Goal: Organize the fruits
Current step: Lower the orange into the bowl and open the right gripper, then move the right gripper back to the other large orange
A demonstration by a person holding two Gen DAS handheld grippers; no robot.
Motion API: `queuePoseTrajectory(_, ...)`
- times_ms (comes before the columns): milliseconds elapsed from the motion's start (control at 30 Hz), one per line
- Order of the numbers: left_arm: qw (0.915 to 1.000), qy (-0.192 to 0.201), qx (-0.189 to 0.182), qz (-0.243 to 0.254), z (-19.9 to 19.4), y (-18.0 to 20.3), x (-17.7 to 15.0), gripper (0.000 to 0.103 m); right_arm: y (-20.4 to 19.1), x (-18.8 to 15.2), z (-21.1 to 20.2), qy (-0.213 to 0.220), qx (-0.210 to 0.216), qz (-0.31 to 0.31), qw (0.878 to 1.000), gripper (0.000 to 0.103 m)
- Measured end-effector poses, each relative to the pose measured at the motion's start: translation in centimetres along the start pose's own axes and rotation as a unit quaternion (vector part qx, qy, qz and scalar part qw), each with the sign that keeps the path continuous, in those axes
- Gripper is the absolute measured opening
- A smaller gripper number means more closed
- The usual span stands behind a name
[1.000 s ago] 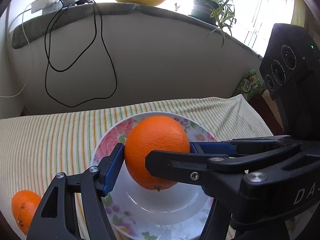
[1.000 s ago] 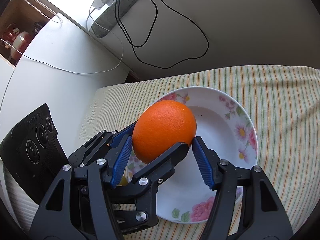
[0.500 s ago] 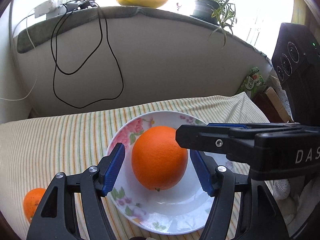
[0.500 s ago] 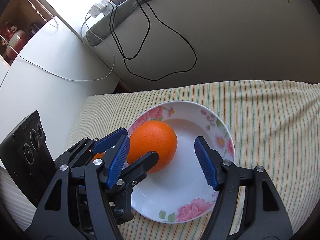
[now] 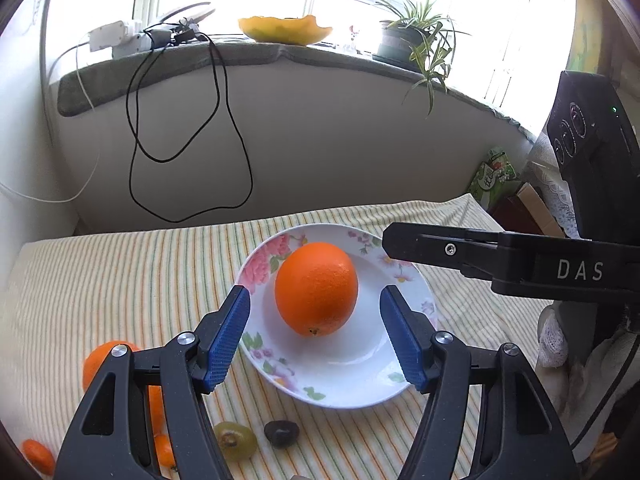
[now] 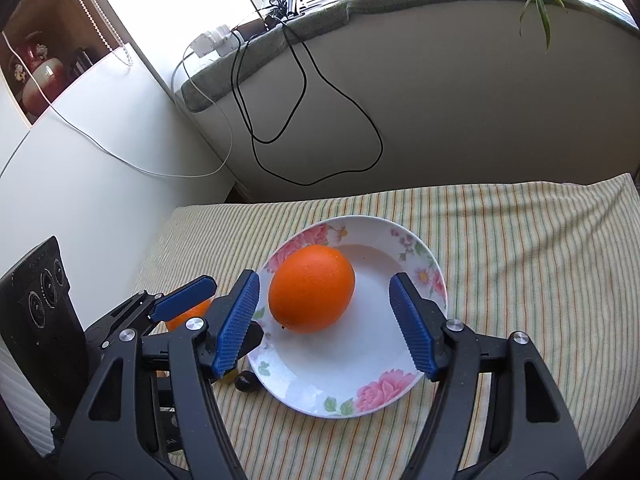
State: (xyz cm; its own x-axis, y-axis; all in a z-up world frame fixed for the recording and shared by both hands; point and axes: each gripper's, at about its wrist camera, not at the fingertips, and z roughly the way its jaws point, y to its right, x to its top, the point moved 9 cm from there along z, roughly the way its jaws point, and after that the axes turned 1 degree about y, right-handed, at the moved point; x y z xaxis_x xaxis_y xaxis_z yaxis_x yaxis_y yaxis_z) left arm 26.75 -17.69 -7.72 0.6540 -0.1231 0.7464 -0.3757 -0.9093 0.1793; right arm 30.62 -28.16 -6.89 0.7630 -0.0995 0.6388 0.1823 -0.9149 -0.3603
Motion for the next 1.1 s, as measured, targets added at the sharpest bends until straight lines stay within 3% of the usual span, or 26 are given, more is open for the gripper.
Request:
queuePoseTrajectory(200,0.9998,0.016,-0.002,-0.012,-2.2,0.0,-0.3,0.067,-1.1,-0.4,-2.2,0.042,-0.007,-0.024,0.999,0.071)
queuePoseTrajectory(333,0.9997,0.023,0.002,-0.012,-3.6,-0.6,-0.7,0.067,-2.0,-0.7,-3.7,0.071,-0.004,-0.043,0.997,0.094)
queuePoseTrajectory(400,0.9995,0.026,0.004,-0.017,-4.3,-1.0,-1.0,0.068,-2.8,-0.9,-4.2,0.076,-0.007,-0.064,0.995,0.1)
queuePoseTrajectory(633,0.9991,0.029,0.017,-0.027,-6.1,-2.2,-2.2,0.075,-5.5,-1.6,-5.1,0.084,-0.029,-0.119,0.989,0.101)
queuePoseTrajectory(700,0.9988,0.03,0.016,-0.034,-6.7,-2.6,-2.7,0.082,-6.1,-1.9,-5.1,0.081,-0.027,-0.126,0.988,0.101)
queuePoseTrajectory(867,0.998,0.024,0.034,-0.047,-7.7,-4.4,-4.1,0.082,-7.2,-2.4,-4.6,0.069,-0.029,-0.138,0.988,0.101)
queuePoseTrajectory(1100,0.9941,0.011,0.053,-0.094,-8.0,-8.2,-6.1,0.082,-9.3,-3.0,-3.2,0.037,0.001,-0.153,0.988,0.101)
